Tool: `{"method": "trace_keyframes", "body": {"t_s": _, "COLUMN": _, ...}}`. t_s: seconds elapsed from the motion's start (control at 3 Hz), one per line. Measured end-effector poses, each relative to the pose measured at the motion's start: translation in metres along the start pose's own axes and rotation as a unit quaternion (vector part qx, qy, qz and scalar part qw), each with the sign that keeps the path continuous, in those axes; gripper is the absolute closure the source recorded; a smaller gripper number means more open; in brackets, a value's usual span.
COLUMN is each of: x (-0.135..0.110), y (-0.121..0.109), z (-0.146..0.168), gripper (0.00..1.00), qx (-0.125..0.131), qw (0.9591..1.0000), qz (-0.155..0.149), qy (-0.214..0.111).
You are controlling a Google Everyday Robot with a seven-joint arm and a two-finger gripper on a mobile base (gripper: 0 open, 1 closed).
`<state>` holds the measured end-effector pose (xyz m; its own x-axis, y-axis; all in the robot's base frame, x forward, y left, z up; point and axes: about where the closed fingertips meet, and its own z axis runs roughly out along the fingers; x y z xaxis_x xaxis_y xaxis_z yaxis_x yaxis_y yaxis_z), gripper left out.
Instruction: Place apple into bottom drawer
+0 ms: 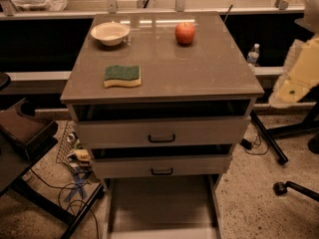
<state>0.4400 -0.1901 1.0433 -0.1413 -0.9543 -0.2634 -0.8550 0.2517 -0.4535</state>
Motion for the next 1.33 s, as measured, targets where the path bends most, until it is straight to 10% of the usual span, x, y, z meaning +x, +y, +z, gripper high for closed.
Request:
{"method": "trace_keyframes", "body": {"t_s": 0.33, "x": -0.020, "y": -0.067, "z": 0.031, "gripper": 0.00, "qx": 0.050, "qw": 0.9968, "qz": 0.009, "qy": -0.062}}
{"method": "trace_keyframes", "body": {"t_s": 0.67, "x": -0.033, "y": -0.144, "z": 0.056, "gripper": 0.00, "qx": 0.107, "qw": 0.9840, "qz": 0.052, "qy": -0.132}}
{"method": "trace_keyframes", "body": {"t_s": 1.33, "x": -0.029, "y": -0.261, "z": 0.102, "gripper": 0.00, "qx": 0.204, "qw": 0.9375, "qz": 0.157, "qy": -0.235}}
